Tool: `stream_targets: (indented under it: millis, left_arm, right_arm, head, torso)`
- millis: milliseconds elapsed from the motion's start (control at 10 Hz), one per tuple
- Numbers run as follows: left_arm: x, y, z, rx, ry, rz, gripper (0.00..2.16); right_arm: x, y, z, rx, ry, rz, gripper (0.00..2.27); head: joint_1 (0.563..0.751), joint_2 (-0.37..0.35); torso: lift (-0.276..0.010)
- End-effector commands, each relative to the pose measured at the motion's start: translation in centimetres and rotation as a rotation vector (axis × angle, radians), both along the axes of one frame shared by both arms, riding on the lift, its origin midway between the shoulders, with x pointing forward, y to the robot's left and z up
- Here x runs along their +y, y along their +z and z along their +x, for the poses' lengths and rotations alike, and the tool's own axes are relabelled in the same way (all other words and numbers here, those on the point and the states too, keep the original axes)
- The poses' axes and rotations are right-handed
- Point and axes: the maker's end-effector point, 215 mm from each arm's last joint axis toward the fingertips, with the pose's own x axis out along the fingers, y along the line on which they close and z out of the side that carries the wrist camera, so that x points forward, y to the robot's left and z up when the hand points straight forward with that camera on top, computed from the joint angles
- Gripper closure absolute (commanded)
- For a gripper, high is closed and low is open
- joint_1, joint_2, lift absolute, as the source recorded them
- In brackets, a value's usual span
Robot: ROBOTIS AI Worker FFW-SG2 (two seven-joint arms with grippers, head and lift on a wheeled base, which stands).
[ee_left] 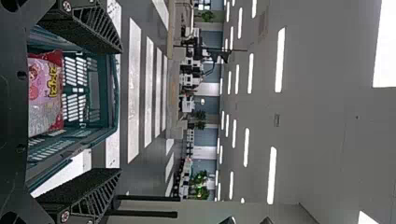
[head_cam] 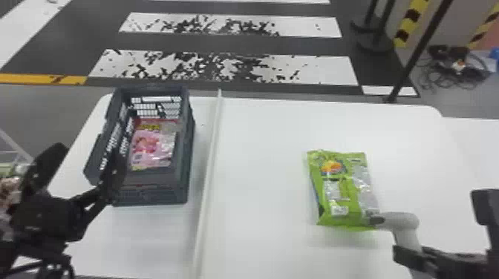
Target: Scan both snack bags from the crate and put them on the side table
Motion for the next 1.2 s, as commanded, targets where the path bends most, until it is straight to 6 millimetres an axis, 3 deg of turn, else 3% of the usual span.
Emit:
stream_targets:
  millis: [0, 400, 1100]
  left_arm:
    - [-0.1, 0.0, 0.0, 0.0, -0.001, -0.001, 0.1]
    - [0.0, -0.1, -0.1, 0.002, 0.0, 0.0, 0.1]
    - [0.0, 0.0, -0.1, 0.002, 0.001, -0.001, 0.1]
  right_arm:
    - [0.8, 0.1, 0.8, -0.011, 0.013, 0.004, 2.25]
    - [1.3, -1.3, 1.8, 0.009, 0.017, 0.01, 2.25]
    - [0.7, -0.8, 2.9, -0.015, 0.006, -0.006, 2.25]
  head:
    - [0.695, 0.039]
    - [0.695, 0.057]
    - [0.695, 0.063]
  torso:
    - [-0.087]
    - [-0.087]
    - [-0.087]
